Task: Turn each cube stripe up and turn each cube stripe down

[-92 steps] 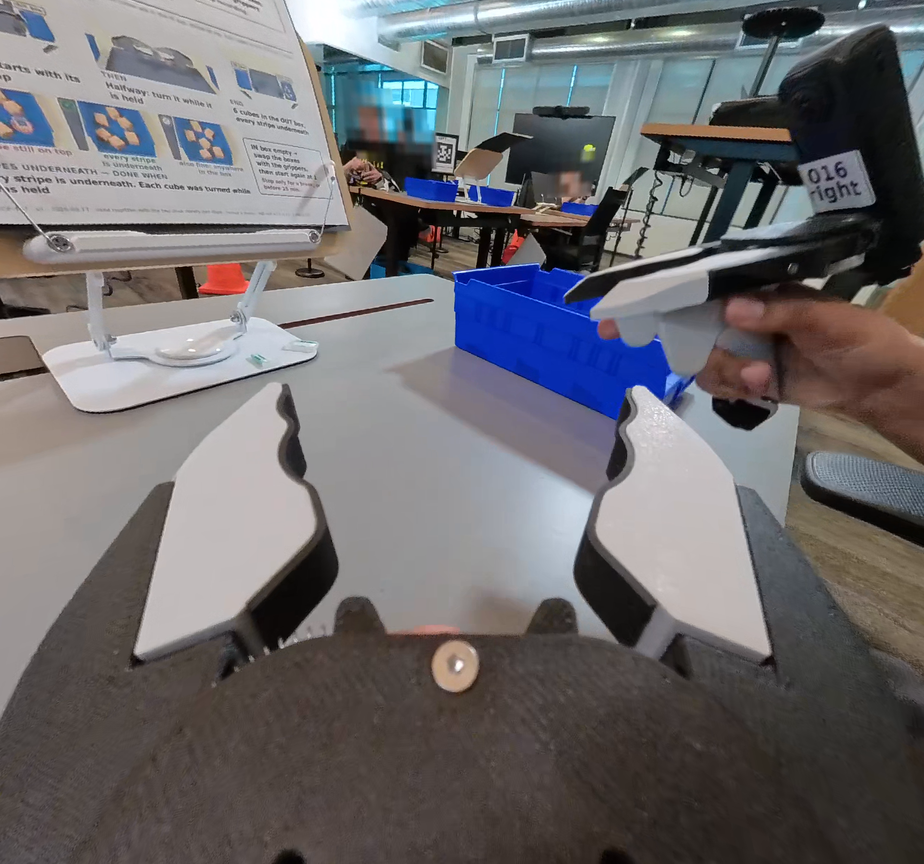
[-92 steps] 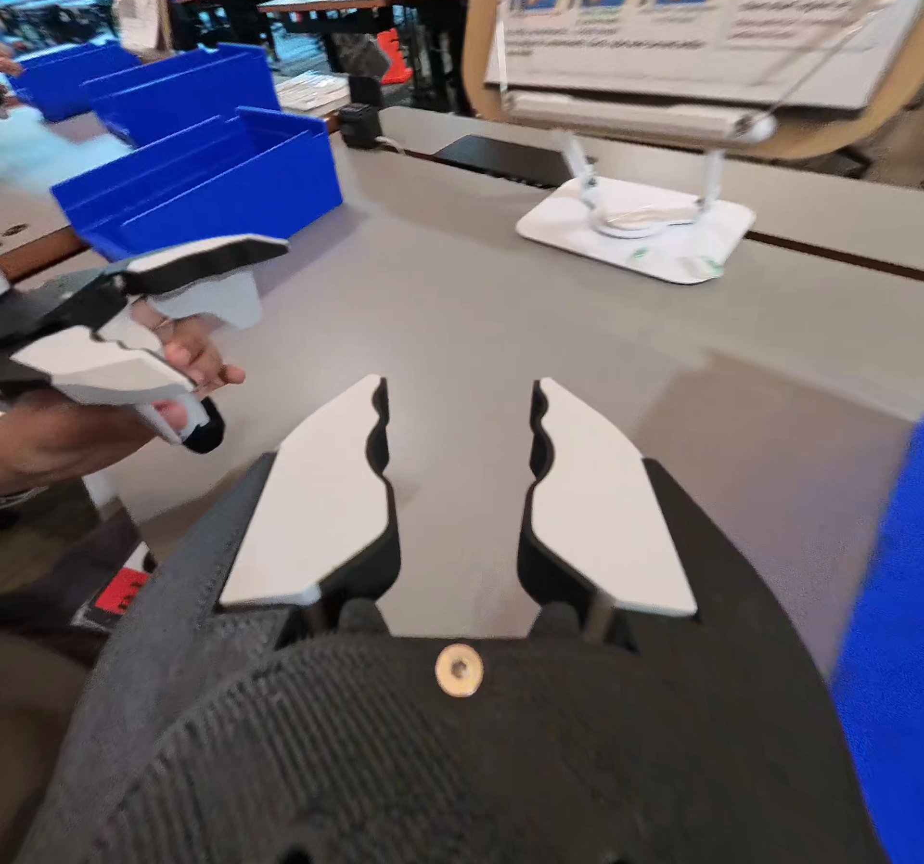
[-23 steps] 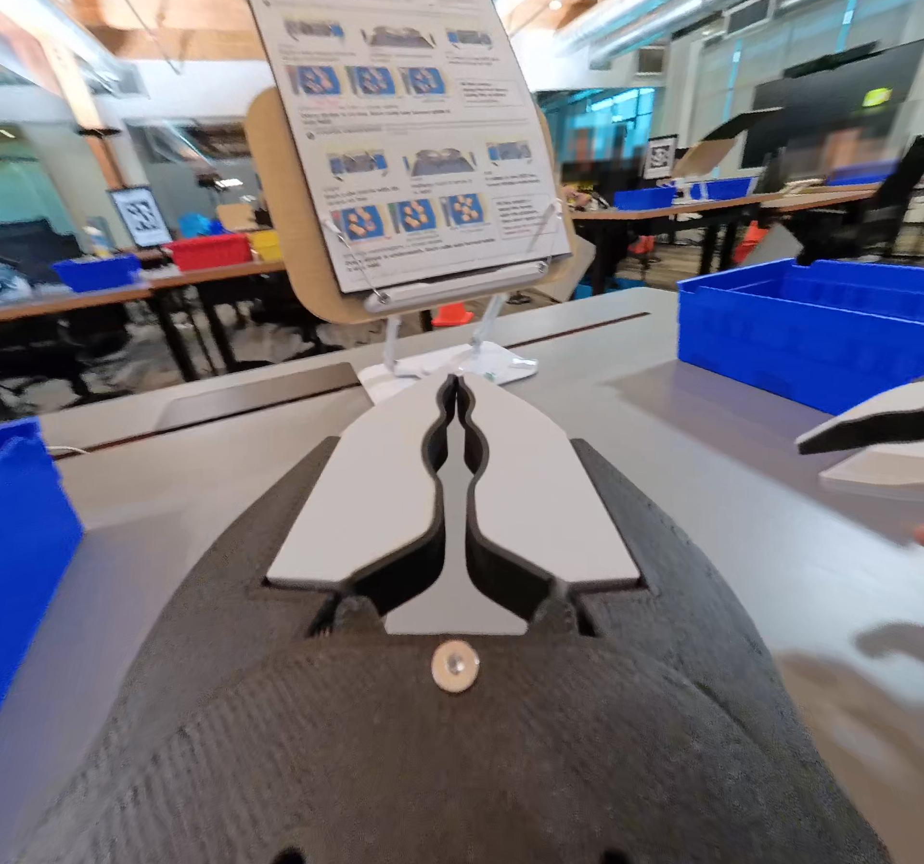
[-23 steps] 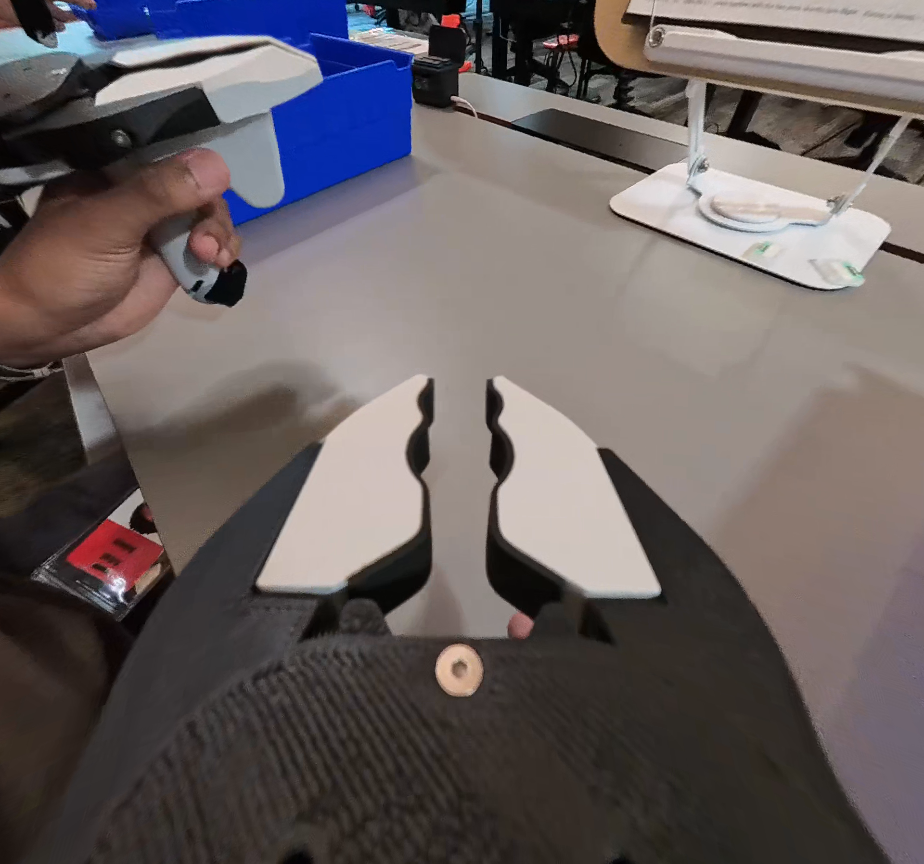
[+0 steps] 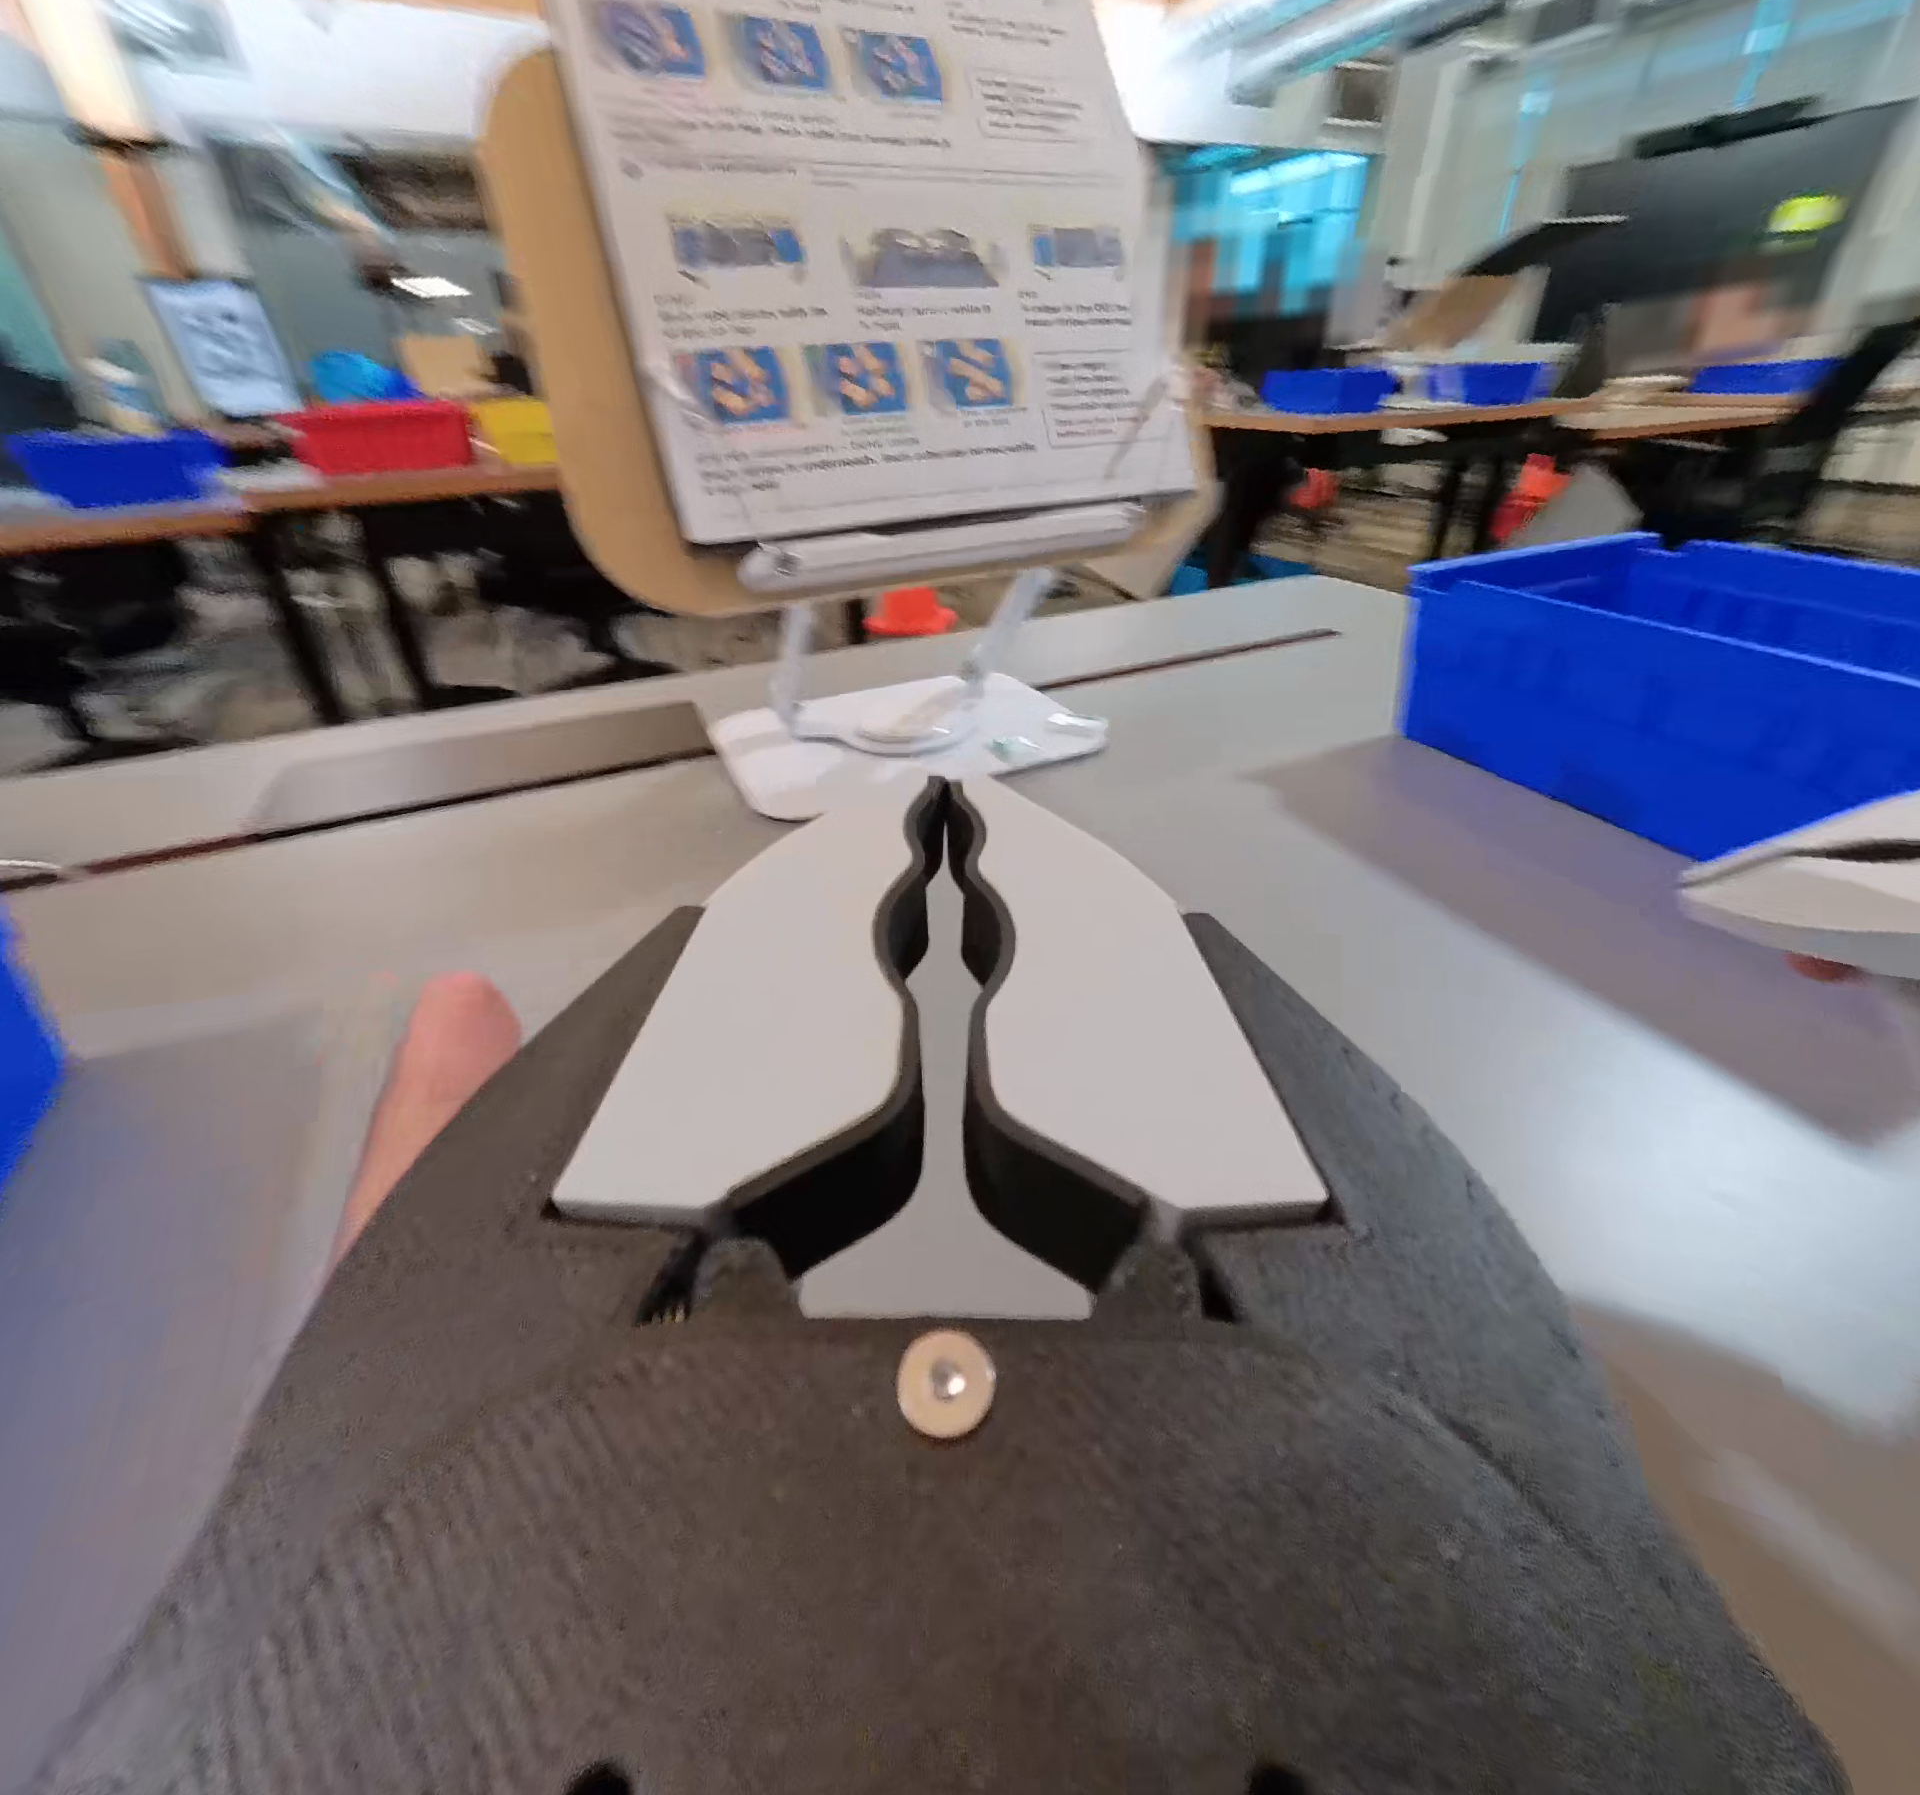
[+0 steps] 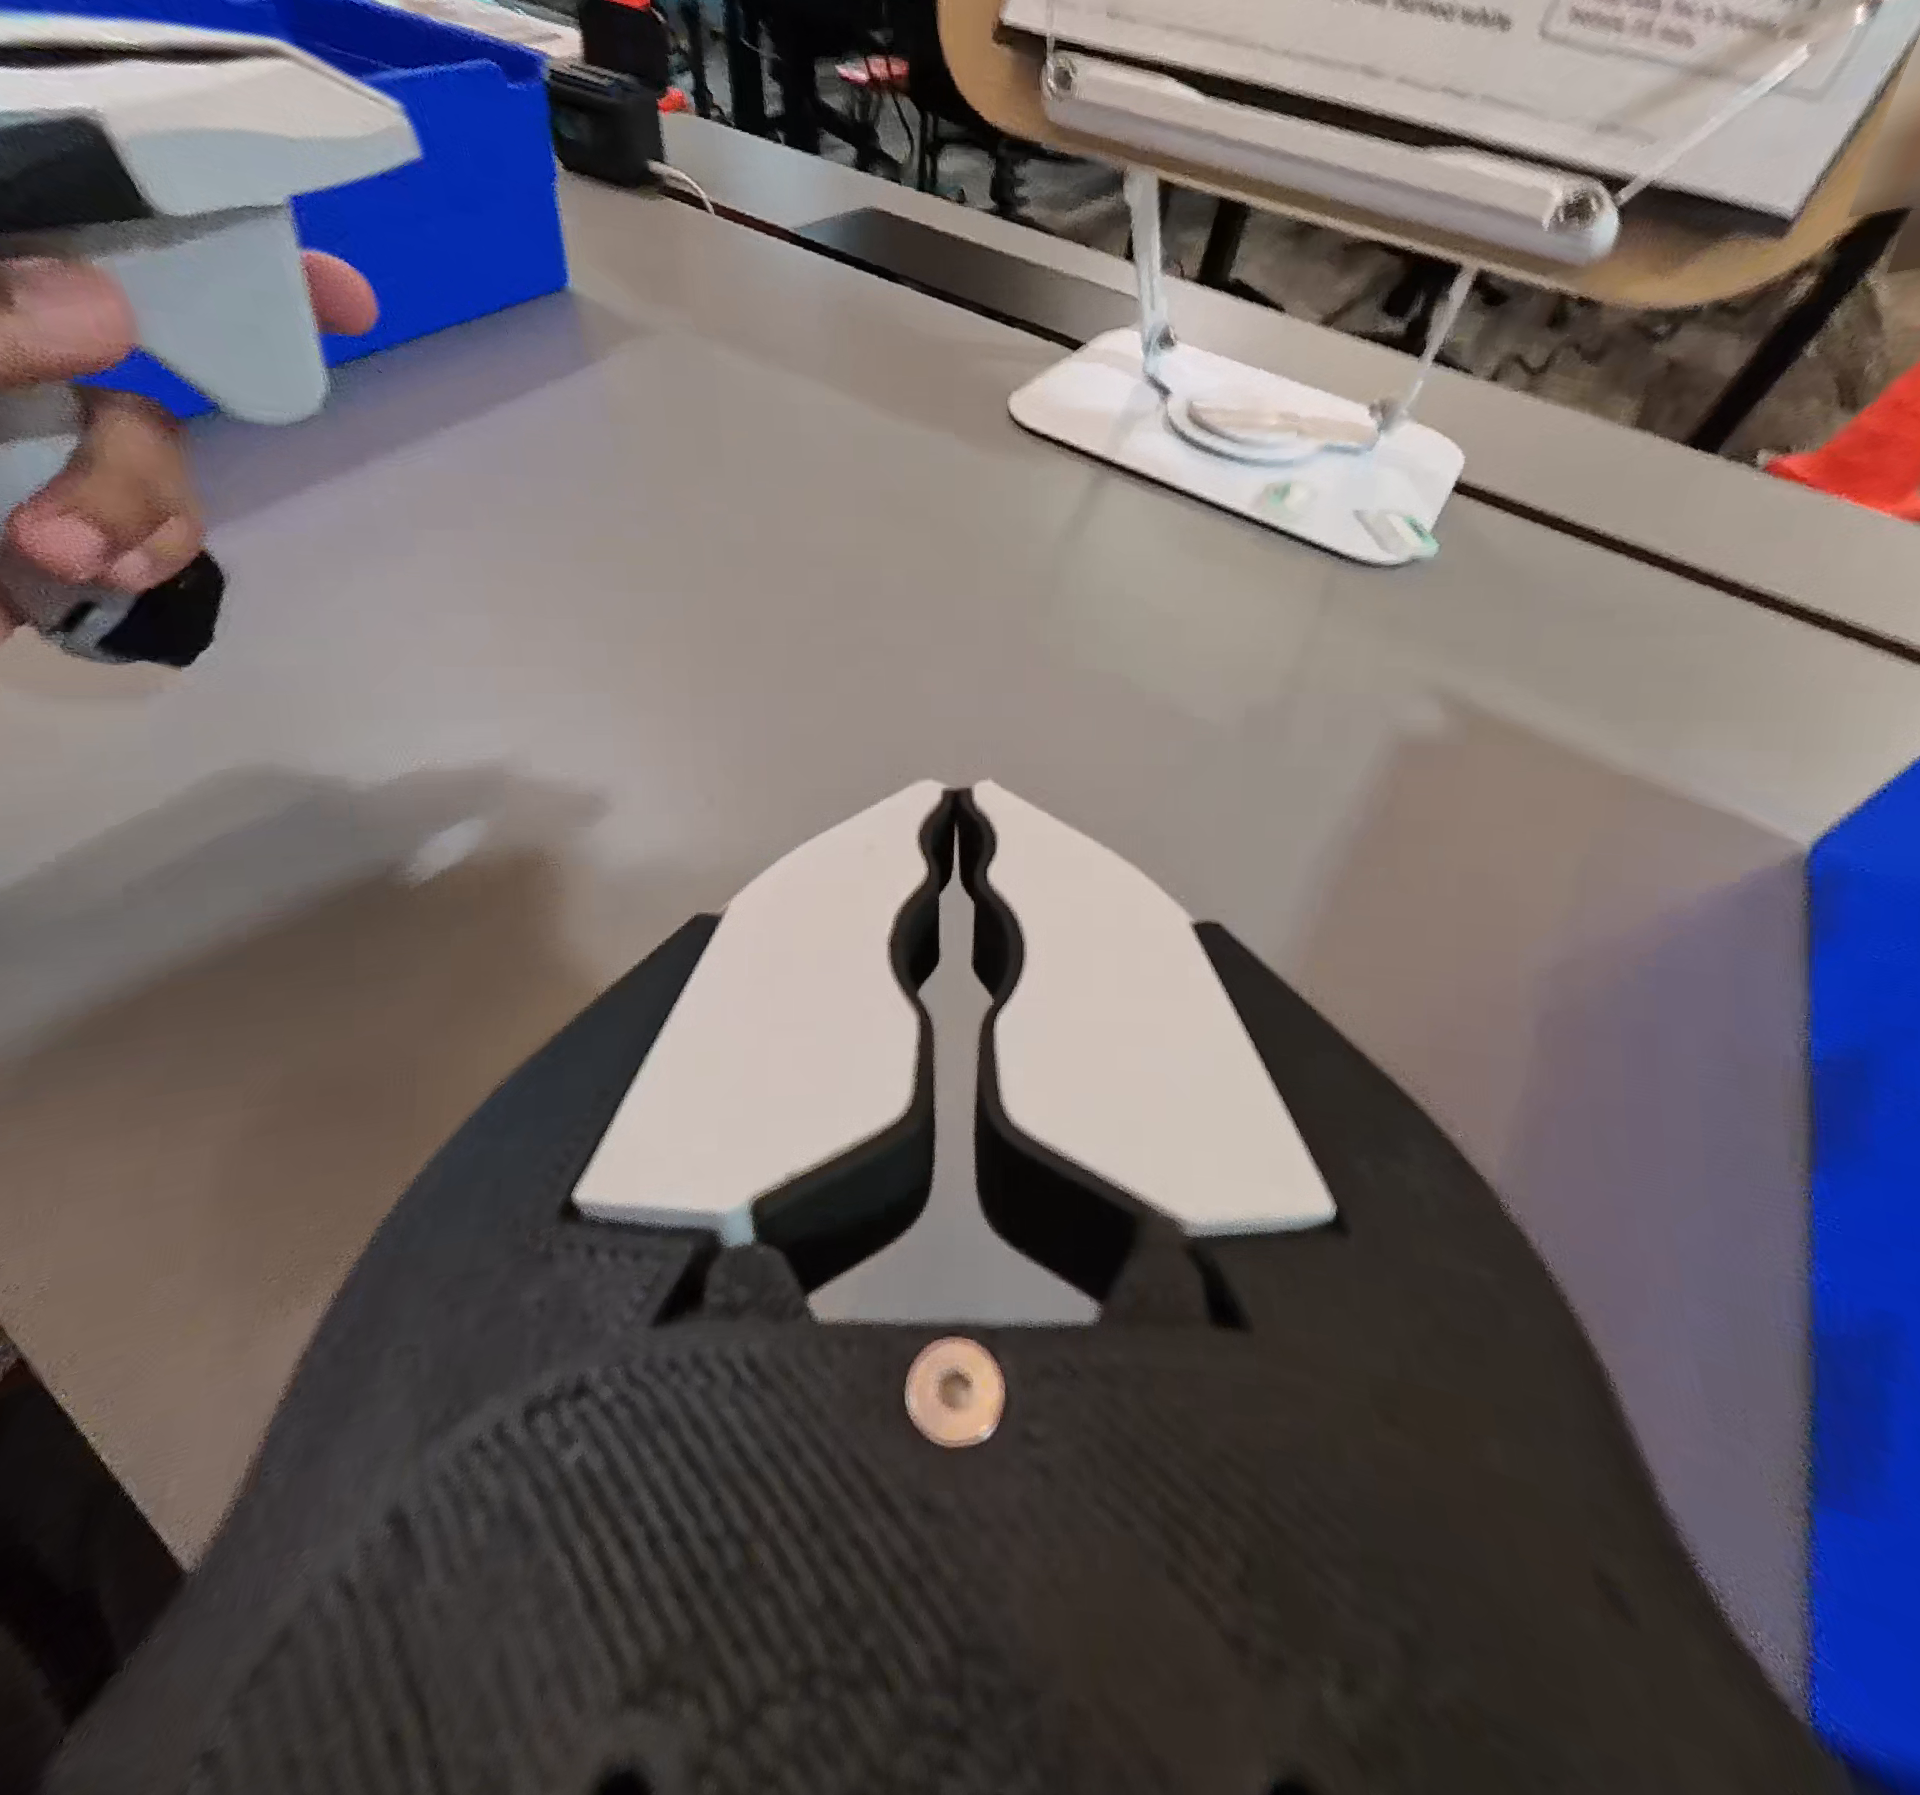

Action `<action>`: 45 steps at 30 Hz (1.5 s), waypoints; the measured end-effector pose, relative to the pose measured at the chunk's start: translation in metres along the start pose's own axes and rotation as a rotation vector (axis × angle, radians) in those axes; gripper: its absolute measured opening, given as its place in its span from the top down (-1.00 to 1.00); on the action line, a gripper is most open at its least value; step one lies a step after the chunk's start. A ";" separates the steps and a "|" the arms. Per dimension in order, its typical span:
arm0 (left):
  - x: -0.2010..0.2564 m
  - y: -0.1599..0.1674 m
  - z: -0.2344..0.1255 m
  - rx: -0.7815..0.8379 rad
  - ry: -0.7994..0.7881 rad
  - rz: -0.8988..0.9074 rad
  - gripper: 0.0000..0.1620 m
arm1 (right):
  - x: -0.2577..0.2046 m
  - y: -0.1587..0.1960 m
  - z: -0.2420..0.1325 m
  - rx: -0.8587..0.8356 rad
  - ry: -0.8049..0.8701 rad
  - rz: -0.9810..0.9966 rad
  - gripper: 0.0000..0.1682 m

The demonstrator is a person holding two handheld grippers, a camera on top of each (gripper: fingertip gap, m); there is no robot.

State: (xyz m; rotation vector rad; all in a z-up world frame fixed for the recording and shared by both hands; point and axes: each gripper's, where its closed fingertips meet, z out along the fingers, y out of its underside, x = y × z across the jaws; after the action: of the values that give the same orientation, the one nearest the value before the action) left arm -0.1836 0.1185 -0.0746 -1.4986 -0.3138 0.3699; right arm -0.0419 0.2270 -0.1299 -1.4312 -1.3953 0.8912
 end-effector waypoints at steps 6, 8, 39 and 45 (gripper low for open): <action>-0.016 0.000 0.001 0.100 -0.131 -0.052 1.00 | 0.016 0.002 -0.002 -0.011 0.055 0.047 1.00; -0.012 -0.001 0.000 0.097 -0.130 0.051 1.00 | 0.019 0.001 -0.002 0.001 0.070 0.025 1.00; 0.022 0.004 -0.005 0.043 0.163 -0.206 1.00 | -0.016 -0.039 -0.016 0.199 -0.037 0.075 1.00; 0.038 -0.006 -0.012 0.098 0.240 -0.239 1.00 | -0.001 -0.053 -0.030 0.376 0.054 0.044 1.00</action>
State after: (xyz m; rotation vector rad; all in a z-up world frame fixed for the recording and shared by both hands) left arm -0.1443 0.1239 -0.0700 -1.3749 -0.2760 0.0135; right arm -0.0310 0.2192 -0.0700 -1.1917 -1.0899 1.0712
